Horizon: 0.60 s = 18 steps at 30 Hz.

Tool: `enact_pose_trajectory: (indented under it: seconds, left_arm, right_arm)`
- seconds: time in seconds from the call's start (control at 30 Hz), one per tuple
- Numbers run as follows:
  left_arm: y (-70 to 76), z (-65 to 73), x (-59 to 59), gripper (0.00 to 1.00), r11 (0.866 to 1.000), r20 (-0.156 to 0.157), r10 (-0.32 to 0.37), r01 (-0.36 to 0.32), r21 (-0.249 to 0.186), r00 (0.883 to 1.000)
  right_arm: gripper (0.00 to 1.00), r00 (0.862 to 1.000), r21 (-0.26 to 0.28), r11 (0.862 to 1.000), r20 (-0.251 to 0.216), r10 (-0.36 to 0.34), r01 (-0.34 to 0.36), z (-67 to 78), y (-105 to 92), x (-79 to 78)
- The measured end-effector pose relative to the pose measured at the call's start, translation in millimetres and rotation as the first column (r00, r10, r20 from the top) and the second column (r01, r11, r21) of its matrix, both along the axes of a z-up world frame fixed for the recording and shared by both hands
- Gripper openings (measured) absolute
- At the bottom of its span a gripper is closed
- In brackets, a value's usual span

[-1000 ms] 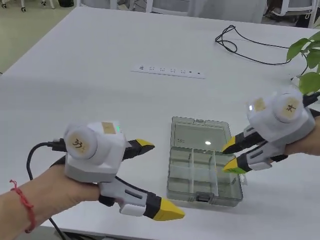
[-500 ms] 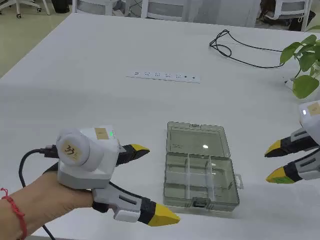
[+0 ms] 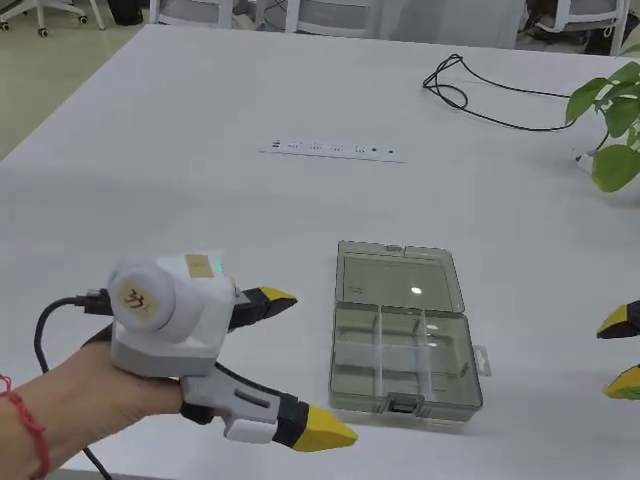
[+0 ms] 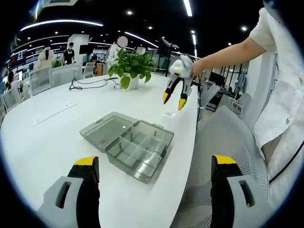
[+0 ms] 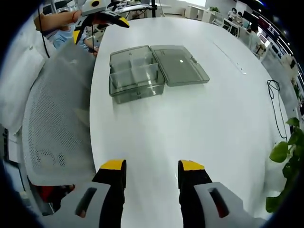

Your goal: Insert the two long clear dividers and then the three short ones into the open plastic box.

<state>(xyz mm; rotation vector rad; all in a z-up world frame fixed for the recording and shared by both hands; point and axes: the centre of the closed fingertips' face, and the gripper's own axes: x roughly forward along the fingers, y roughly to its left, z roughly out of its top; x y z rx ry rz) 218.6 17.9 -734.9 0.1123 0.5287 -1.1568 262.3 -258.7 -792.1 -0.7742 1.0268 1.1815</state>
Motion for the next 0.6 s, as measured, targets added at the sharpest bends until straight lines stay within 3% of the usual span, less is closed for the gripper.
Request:
enact_pose_trajectory:
  seconds: [0.23,0.47,0.6]
  left_arm:
    - [-0.9,0.2,1.8,1.00,1.000,-0.003,0.004,-0.004,0.004,1.000]
    - [-0.8,-1.3,0.9,1.00,1.000,-0.010,0.008,-0.008,0.013,1.000]
    - [-1.6,-1.3,1.0,1.00,1.000,-0.014,0.010,-0.010,0.017,1.000]
  right_arm:
    - [0.47,0.998,-0.071,0.996,-0.014,0.059,-0.060,-17.7,-22.3,-0.4]
    - [0.47,0.987,-0.169,0.973,-0.014,0.158,-0.158,-40.2,-50.1,1.5]
    - [0.46,0.984,-0.179,0.968,-0.005,0.179,-0.177,-45.6,-52.2,4.7]
